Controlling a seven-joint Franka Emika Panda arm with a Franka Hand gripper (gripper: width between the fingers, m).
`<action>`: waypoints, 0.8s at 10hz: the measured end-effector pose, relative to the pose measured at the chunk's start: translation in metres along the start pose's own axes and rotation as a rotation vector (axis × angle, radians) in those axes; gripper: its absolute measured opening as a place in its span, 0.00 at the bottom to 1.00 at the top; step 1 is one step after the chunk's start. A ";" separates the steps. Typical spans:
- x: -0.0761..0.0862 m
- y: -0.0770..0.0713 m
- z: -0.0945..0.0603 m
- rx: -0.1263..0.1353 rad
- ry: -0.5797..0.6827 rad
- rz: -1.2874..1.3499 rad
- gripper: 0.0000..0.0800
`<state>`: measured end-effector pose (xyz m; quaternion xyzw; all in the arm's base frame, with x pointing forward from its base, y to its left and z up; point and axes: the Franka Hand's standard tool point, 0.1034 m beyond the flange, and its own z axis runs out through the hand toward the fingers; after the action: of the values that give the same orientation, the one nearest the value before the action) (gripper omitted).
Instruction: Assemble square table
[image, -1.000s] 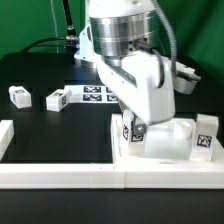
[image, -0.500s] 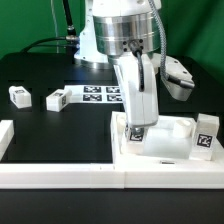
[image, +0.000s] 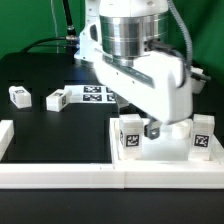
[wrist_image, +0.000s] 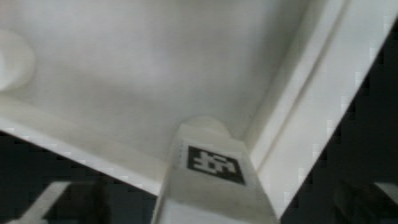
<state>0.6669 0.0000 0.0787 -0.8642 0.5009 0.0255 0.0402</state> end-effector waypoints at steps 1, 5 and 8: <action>0.001 0.000 0.000 0.000 0.000 -0.013 0.79; 0.005 0.000 0.001 -0.019 0.046 -0.499 0.81; 0.010 0.002 0.003 -0.028 0.064 -0.932 0.81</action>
Offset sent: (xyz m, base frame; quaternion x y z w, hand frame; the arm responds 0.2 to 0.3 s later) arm 0.0000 0.0000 0.0000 0.0000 0.0000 -0.1296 0.9916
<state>0.6702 -0.0096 0.0752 -0.9979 0.0598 -0.0153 0.0202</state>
